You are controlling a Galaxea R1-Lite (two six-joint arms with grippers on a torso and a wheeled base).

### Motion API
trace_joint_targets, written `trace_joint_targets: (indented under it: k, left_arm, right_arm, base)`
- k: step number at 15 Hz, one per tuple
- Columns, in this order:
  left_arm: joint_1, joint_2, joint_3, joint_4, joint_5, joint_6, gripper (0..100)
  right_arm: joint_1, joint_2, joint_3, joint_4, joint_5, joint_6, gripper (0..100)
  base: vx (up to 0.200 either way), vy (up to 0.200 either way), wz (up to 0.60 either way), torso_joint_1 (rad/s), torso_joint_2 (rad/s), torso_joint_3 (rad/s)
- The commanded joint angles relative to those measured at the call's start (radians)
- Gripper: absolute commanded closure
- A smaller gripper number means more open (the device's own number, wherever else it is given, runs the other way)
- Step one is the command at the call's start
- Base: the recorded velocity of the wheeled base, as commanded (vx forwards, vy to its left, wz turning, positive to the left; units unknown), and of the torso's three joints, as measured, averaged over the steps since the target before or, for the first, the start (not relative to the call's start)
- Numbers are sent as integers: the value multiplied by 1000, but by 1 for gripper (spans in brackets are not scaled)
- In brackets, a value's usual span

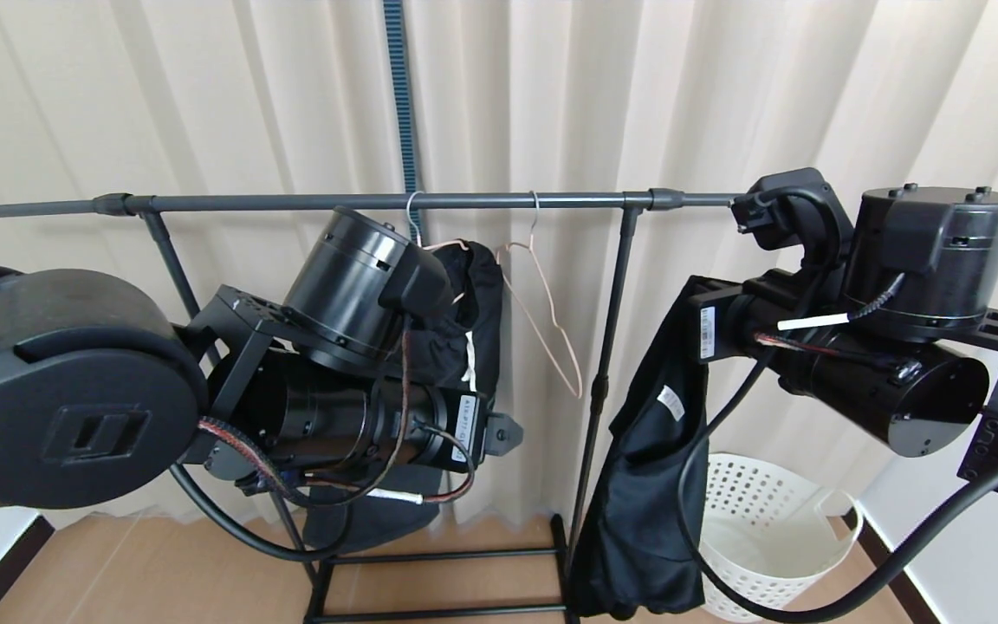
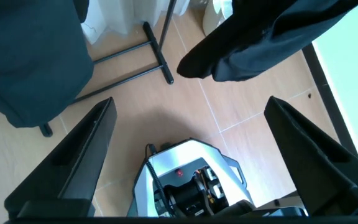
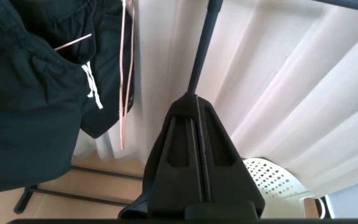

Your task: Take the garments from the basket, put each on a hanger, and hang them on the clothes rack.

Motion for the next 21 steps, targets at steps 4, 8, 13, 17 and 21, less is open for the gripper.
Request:
trace_joint_targets:
  k: [4, 8, 13, 17, 21]
  left_arm:
    - [0, 12, 2, -19, 3, 0, 0]
    - [4, 27, -4, -26, 3, -2, 0]
    - [6, 58, -21, -35, 19, -5, 0]
    - [6, 105, -39, -111, 24, 38, 0]
    - [6, 234, -176, -104, 119, 50, 0]
  right_arm:
    - [-24, -10, -1, 0, 8, -11, 100]
    - [-24, -9, 2, 0, 11, -17, 100]
    - [-24, -7, 3, 0, 11, -17, 100]
    - [-23, -7, 10, -2, 11, -17, 100]
    - [-23, -7, 10, -2, 11, -17, 100]
  base:
    - [50, -150, 0, 4, 4, 1]
    - [200, 0, 0, -5, -4, 4]
    - [200, 0, 0, 6, 4, 2]
    - [50, 0, 0, -1, 2, 2]
    - [0, 0, 0, 0, 0, 0]
